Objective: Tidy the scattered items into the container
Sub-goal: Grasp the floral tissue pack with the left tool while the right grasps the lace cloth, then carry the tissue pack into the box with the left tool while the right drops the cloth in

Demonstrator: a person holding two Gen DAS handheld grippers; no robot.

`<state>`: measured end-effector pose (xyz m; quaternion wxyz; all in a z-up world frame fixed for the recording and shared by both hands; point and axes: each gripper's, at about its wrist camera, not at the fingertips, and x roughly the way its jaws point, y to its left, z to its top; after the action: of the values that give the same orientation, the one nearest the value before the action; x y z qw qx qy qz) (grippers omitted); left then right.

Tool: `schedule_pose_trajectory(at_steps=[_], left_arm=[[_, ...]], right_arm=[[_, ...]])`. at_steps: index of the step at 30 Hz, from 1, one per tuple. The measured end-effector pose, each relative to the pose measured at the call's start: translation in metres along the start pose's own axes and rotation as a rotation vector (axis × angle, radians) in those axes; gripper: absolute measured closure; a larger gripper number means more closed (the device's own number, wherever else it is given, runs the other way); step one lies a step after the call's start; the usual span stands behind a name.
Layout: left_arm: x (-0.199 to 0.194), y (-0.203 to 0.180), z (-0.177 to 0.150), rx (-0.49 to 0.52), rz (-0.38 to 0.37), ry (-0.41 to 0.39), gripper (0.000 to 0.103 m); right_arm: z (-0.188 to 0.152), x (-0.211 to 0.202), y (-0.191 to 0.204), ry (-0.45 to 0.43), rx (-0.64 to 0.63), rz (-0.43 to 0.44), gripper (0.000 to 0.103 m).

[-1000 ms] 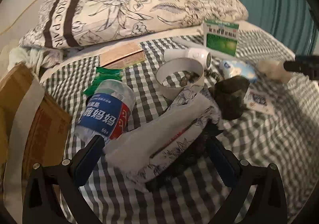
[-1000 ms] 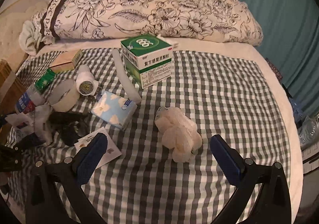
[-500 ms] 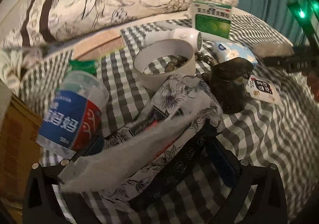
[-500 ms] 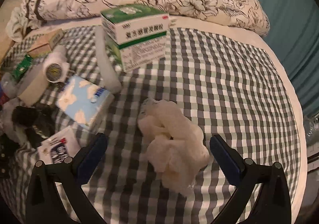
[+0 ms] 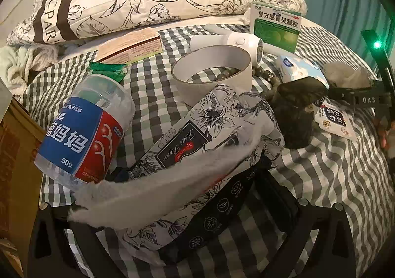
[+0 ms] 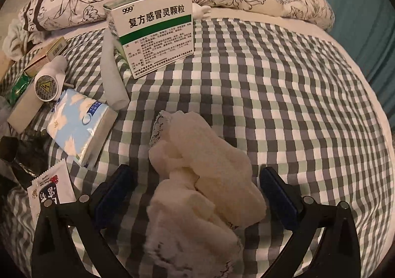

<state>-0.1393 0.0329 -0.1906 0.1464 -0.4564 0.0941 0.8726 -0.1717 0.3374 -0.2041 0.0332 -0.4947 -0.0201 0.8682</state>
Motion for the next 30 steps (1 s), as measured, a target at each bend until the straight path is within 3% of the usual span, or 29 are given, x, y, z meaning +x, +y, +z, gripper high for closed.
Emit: schedule_pose_trajectory(at_steps=[3, 4, 7, 8, 10, 11, 13, 15, 22, 30], left_arm=[[-0.001, 0.002, 0.001, -0.017, -0.010, 0.010, 0.000], [-0.001, 0.002, 0.001, -0.026, -0.004, 0.009, 0.000], [-0.004, -0.002, 0.000, -0.040, 0.028, 0.000, 0.001], [-0.004, -0.003, 0.000, -0.041, 0.024, -0.002, 0.004], [-0.009, -0.004, 0.000, -0.043, -0.013, -0.008, 0.018], [-0.011, -0.003, 0.001, -0.044, -0.026, -0.011, 0.024], [-0.020, -0.003, 0.001, -0.058, -0.066, -0.025, 0.052], [-0.027, -0.002, 0.002, -0.081, -0.081, -0.033, 0.060], [-0.060, -0.004, -0.005, -0.159, -0.065, -0.063, 0.062], [-0.103, -0.008, -0.006, -0.266, -0.065, -0.021, 0.062]], right_arm=[[0.003, -0.001, 0.000, 0.006, 0.003, -0.003, 0.001], [0.003, -0.001, -0.001, 0.001, 0.002, -0.004, 0.009], [0.005, -0.011, -0.001, -0.039, -0.017, -0.009, 0.062], [0.006, -0.014, -0.001, -0.038, -0.021, -0.010, 0.075], [0.007, -0.018, -0.004, -0.028, -0.010, 0.000, 0.083], [0.006, -0.020, -0.006, -0.024, -0.001, 0.003, 0.086], [0.003, -0.024, -0.009, -0.021, 0.006, 0.006, 0.087], [-0.002, -0.031, -0.010, -0.023, 0.012, -0.005, 0.087], [-0.016, -0.069, -0.005, -0.049, 0.013, 0.030, 0.087], [-0.029, -0.130, 0.032, -0.065, -0.048, 0.104, 0.087]])
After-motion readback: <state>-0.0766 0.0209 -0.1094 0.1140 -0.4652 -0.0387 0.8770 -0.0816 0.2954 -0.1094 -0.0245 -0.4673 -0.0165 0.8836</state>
